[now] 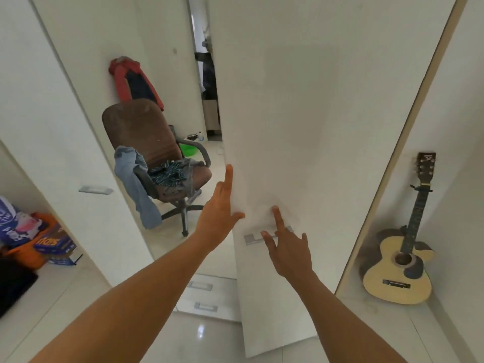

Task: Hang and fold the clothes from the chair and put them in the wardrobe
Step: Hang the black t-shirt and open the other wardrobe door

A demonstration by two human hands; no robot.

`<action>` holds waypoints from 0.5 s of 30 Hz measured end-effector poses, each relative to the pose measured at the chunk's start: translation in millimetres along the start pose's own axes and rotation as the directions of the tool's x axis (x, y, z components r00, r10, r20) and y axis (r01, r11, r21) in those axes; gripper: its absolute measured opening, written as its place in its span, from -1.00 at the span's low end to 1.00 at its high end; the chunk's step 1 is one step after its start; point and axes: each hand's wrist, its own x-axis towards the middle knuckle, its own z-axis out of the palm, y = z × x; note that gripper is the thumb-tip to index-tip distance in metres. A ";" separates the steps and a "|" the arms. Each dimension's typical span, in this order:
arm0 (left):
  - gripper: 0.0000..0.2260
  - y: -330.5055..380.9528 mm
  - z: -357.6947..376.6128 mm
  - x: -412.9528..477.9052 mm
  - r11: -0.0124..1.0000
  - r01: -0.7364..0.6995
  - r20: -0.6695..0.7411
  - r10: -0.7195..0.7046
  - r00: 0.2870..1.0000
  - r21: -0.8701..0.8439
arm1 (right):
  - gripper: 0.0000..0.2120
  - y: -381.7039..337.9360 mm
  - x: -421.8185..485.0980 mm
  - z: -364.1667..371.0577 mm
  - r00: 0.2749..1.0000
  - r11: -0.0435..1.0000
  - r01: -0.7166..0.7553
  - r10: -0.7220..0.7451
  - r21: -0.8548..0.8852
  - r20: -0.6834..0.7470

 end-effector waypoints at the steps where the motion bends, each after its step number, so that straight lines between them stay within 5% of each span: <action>1: 0.07 1.7 0.1 -11.0 1.000 0.006 0.014 -0.005 1.000 -0.030 | -0.41 2.5 -8.2 -3.6 1.000 1.000 -0.007 0.007 0.009 0.000; 11: 0.10 74.2 -3.7 -107.4 0.975 -0.177 0.232 0.204 0.951 -0.132 | -0.44 -1.0 -106.3 -65.1 0.999 0.972 0.016 -0.006 0.236 -0.043; 15: 0.08 108.9 2.1 -126.6 0.954 -0.172 0.288 0.241 0.927 -0.246 | -0.44 -40.6 -138.9 -136.0 0.983 0.959 0.087 -0.039 0.270 -0.178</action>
